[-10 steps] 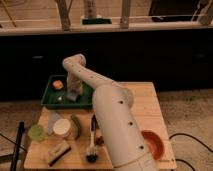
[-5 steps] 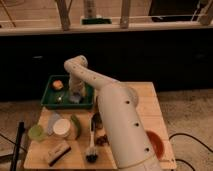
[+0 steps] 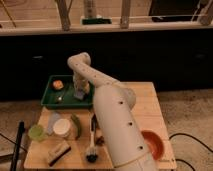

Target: Wipe tray with sponge

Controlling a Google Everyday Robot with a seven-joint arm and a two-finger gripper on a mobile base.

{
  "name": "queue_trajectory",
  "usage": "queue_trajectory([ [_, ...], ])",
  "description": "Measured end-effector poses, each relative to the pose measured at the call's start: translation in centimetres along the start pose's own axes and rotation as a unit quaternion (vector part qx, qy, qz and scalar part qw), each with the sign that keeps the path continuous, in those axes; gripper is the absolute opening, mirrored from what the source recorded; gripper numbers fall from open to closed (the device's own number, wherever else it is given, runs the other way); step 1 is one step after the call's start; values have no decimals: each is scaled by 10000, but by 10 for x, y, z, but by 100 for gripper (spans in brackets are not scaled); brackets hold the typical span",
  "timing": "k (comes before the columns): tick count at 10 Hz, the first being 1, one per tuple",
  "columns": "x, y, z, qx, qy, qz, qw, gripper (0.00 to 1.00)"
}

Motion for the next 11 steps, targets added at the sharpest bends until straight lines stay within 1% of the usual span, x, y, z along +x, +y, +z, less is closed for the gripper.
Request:
queue_trajectory([
  [2,1,-15,-2,71,37,-110,9999,0],
  [3,-3,-21,-1,102,22,-219,9997,0],
  [4,-13,-31,-1,157,-13,-408,9990,0],
  [5,-20,-33,-2,176,-45,-513,9985,0],
  [7,-39,-31,-5,202,-83,-771,9968,0],
  [8,-54,-28,-6,216,-131,-878,9958,0],
  [9,-59,-22,-7,186,-135,-914,9956,0],
  [11,-60,-6,-7,101,-151,-859,9961,0],
])
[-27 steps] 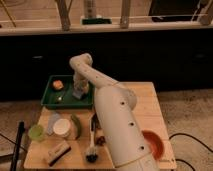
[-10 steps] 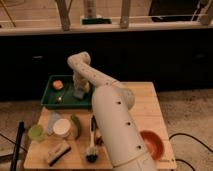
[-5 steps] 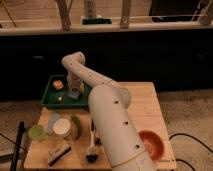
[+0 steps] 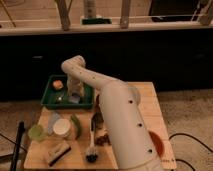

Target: Wipe tray with sponge

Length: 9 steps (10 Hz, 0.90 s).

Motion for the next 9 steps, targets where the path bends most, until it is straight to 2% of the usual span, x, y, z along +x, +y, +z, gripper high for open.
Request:
queue_trajectory([
  [3,16,25,-1,-169,92,366,9991,0],
  [5,29,27,-2,-213,169,528,9982,0],
  [7,55,25,-1,-294,272,665,9970,0],
  [9,62,14,1,-299,286,631,9971,0],
])
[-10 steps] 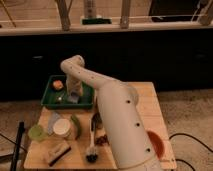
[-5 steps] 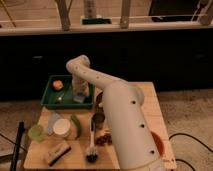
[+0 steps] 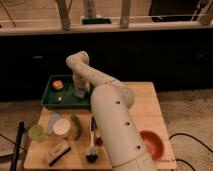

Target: Wipe tray with sponge

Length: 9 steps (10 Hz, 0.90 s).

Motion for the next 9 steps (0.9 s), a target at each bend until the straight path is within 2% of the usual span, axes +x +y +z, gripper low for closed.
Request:
queue_trajectory([
  [2,-4,-8,-1,84,-65,-173,9998,0],
  [4,-20,-22,-6,260,-185,-475,9984,0],
  [7,-42,-17,-13,400,-322,-777,9957,0],
  [9,-54,-4,-14,410,-401,-837,9948,0],
])
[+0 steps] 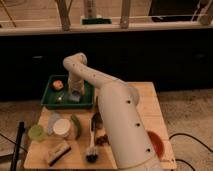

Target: Wipe tray with sponge

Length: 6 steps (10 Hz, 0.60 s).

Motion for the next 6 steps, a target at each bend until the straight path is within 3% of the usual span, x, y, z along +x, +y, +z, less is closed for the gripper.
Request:
queue_trajectory([
  [6,17,41,0,-366,72,551,9978,0],
])
